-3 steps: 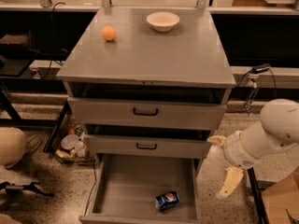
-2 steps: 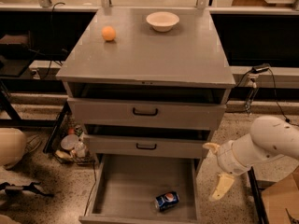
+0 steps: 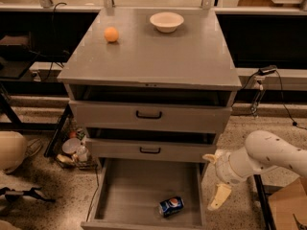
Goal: Pick pepsi can from bottom drawer and place on counter
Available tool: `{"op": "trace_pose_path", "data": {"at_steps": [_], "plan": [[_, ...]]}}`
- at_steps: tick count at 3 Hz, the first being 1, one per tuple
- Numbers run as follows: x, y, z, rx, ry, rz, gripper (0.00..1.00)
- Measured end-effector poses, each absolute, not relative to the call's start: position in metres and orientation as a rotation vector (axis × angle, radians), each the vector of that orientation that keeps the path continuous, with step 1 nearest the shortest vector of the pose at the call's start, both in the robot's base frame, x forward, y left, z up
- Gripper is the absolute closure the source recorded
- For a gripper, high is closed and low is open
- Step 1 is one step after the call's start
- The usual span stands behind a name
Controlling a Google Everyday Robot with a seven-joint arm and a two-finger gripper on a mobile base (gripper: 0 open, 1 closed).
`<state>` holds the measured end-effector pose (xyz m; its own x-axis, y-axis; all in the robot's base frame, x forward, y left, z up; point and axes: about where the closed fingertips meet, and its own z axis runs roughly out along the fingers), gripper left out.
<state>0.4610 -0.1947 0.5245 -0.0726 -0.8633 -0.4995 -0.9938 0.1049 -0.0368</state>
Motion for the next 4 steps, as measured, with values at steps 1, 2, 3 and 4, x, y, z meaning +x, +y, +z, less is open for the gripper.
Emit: {"op": "trace_pose_path", "data": {"at_steps": [1, 2, 3, 4], "plan": [[0.466, -0.196, 0.493, -1.805, 1.974, 0.478, 0.00], [0.481, -0.192, 0.433, -1.816, 1.927, 0.508, 0.00], [0.493, -0.183, 0.378, -1.846, 1.910, 0.498, 0.00], [0.494, -0.169, 0.308, -1.832, 1.921, 0.543, 0.00]]}}
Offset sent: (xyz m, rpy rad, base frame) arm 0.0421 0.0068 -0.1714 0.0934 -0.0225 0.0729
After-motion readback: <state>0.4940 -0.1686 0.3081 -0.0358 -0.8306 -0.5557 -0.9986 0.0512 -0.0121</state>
